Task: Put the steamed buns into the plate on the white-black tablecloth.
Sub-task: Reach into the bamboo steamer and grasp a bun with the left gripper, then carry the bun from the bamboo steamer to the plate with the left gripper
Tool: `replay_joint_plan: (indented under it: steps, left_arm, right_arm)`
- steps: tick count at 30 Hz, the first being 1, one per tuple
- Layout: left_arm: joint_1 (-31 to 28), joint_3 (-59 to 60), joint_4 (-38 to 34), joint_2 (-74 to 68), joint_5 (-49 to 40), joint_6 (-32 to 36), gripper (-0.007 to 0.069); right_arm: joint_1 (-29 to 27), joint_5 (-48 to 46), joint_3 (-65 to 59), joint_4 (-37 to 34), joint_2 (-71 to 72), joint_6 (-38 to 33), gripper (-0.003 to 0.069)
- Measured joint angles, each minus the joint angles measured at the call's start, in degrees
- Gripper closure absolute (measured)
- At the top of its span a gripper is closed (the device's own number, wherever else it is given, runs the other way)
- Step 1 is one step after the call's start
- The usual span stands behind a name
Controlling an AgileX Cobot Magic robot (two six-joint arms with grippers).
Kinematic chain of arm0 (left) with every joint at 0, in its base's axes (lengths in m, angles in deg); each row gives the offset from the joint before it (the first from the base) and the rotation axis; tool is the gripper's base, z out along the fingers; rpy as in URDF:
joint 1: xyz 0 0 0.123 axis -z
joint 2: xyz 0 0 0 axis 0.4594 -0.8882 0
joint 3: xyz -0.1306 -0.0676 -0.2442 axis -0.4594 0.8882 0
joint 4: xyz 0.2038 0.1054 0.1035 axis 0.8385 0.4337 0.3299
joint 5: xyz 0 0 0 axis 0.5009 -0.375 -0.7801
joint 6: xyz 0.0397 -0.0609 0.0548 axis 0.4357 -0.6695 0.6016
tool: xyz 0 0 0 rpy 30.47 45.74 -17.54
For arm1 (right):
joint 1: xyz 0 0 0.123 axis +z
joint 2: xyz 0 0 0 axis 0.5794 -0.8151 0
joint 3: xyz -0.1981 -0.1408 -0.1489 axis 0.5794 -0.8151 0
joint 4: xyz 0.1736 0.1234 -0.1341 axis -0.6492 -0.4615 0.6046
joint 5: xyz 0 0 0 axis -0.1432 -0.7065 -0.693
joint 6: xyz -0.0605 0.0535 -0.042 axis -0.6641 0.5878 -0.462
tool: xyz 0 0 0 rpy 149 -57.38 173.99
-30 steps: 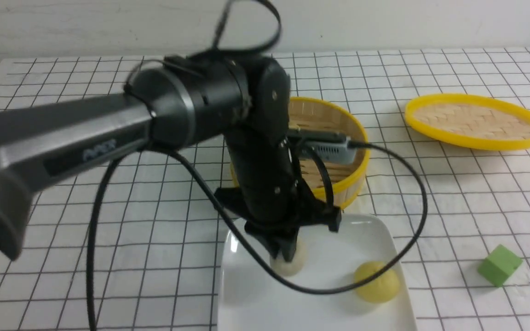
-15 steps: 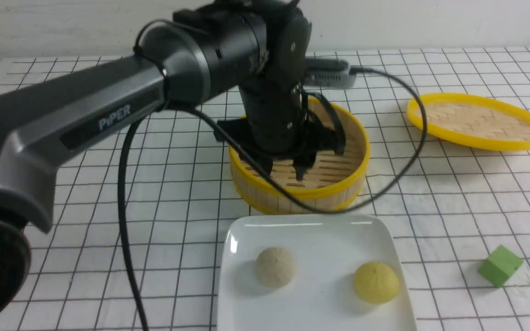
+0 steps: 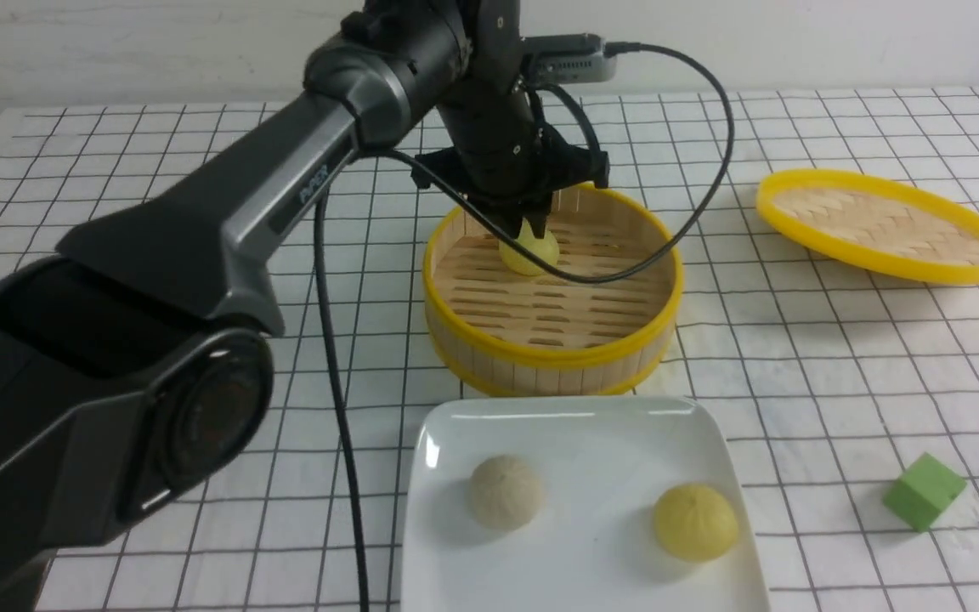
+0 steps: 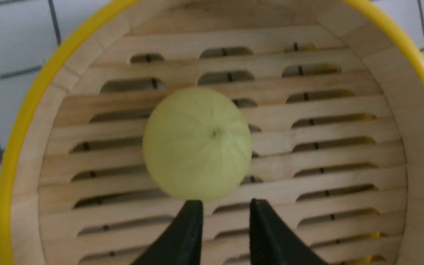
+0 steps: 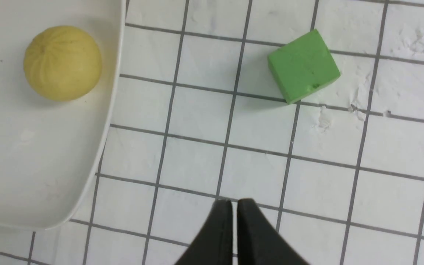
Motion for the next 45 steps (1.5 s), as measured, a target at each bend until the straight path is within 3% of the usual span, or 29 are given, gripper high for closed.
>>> replay_joint_plan:
  steps: [1,3,7,10,12,14,22,26,30,35,38,41,45]
  left_arm:
    - [0.0,-0.1,0.0,-0.1,0.2,0.0,0.0345]
    - [0.0,-0.5,0.8,-1.7,3.1,0.0,0.0248]
    - [0.0,-0.5,1.8,-4.0,4.6,-0.2,0.0193]
    - [0.0,-0.5,2.7,-5.8,5.0,-1.4,0.0294]
    - [0.0,-0.5,2.2,-5.3,4.4,-3.2,0.0508]
    - [0.0,-0.5,1.1,-4.0,2.9,-3.3,0.0573]
    - [0.1,0.6,-2.8,14.7,-6.9,4.7,0.0602]
    - [2.7,12.8,-4.4,29.5,-7.0,8.5,0.0602]
    - [8.0,34.2,-5.0,35.7,-6.9,8.7,0.0601]
    - [13.8,55.6,-5.2,34.5,3.5,4.3,0.0582]
    - [15.0,60.9,-5.2,33.3,8.6,1.4,0.0548]
    - [15.2,64.2,-5.3,32.4,11.9,-1.1,0.0467]
    - [15.2,64.8,-5.6,32.2,14.4,-3.4,0.0313]
  right_arm:
    - [0.0,0.0,0.0,0.0,0.0,0.0,0.062]
    - [0.0,0.1,0.0,0.0,0.0,0.0,0.0618]
    - [0.0,0.2,0.0,-0.2,0.0,0.0,0.0618]
    - [0.0,0.3,0.0,-0.2,0.0,0.0,0.0618]
    - [0.0,0.3,0.0,-0.2,0.0,0.0,0.0616]
    - [0.0,0.3,0.0,-0.2,0.0,0.0,0.0615]
    - [0.0,0.2,0.0,-0.7,0.0,0.0,0.0603]
    - [0.0,0.1,-0.2,-2.6,0.1,0.0,0.0598]
    - [0.0,0.0,-0.2,-2.8,0.1,0.0,0.0592]
    - [0.0,-0.5,-0.2,-2.8,0.2,-0.1,0.0585]
    - [0.0,-1.0,-0.2,-2.5,0.9,-0.1,0.0584]
    - [0.0,-3.7,0.1,-2.3,3.8,-0.1,0.0589]
    - [0.0,-10.1,2.1,-2.0,11.7,0.2,0.0662]
